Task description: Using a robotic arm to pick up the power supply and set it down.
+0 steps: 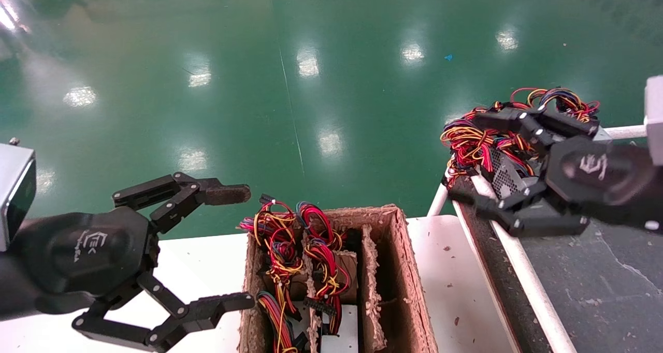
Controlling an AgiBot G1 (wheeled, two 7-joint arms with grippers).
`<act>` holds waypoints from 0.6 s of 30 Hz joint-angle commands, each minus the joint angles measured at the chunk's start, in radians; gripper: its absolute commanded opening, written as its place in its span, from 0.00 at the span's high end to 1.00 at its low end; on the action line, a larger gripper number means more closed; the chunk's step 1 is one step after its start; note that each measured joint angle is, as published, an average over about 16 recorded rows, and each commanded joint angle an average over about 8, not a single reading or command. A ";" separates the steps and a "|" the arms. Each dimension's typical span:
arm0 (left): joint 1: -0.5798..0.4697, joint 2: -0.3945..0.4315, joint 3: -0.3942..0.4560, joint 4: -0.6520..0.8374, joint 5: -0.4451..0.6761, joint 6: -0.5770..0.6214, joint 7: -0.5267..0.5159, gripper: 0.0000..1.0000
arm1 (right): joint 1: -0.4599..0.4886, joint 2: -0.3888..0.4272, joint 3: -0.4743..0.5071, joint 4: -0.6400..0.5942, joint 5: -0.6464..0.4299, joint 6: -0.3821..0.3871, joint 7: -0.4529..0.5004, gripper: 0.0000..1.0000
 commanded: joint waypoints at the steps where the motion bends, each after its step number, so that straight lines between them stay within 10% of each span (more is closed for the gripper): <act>1: 0.000 0.000 0.000 0.000 0.000 0.000 0.000 0.00 | -0.020 0.002 0.000 0.031 0.017 -0.003 0.015 0.00; 18: 0.000 0.000 0.000 0.000 0.000 0.000 0.000 0.00 | -0.177 0.014 0.004 0.281 0.150 -0.028 0.133 0.00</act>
